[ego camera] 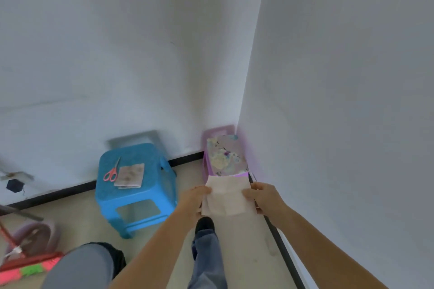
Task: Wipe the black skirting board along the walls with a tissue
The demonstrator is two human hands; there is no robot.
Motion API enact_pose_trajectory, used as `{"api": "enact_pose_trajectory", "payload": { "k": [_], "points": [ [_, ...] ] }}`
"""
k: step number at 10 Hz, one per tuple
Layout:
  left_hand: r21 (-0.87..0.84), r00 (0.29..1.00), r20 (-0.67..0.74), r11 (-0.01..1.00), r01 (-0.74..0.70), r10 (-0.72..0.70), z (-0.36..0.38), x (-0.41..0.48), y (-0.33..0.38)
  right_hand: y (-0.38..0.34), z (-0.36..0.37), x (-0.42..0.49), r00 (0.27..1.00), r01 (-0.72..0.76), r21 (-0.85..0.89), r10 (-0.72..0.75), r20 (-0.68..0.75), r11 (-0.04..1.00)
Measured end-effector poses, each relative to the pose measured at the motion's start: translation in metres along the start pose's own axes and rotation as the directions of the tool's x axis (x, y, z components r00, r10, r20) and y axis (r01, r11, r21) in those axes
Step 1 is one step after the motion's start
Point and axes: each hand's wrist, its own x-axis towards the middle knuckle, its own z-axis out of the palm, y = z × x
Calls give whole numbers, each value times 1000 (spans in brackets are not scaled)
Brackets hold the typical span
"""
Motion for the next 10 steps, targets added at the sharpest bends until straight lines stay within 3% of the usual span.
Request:
{"api": "enact_pose_trajectory", "payload": {
  "k": [3, 6, 9, 10],
  "points": [
    [210, 996, -26, 974, 86, -83, 51, 219, 92, -65, -1, 214, 986, -144, -34, 141, -95, 989],
    [342, 979, -155, 923, 176, -130, 87, 381, 75, -25, 5, 377, 966, -254, -232, 237, -102, 939],
    [450, 985, -148, 881, 146, -88, 105, 468, 48, 14, 11, 471, 959, -283, -237, 271, -81, 929],
    [551, 987, -131, 822, 147, -89, 106, 475, 49, 14, 11, 480, 963, -268, -327, 264, -58, 906]
  ]
}}
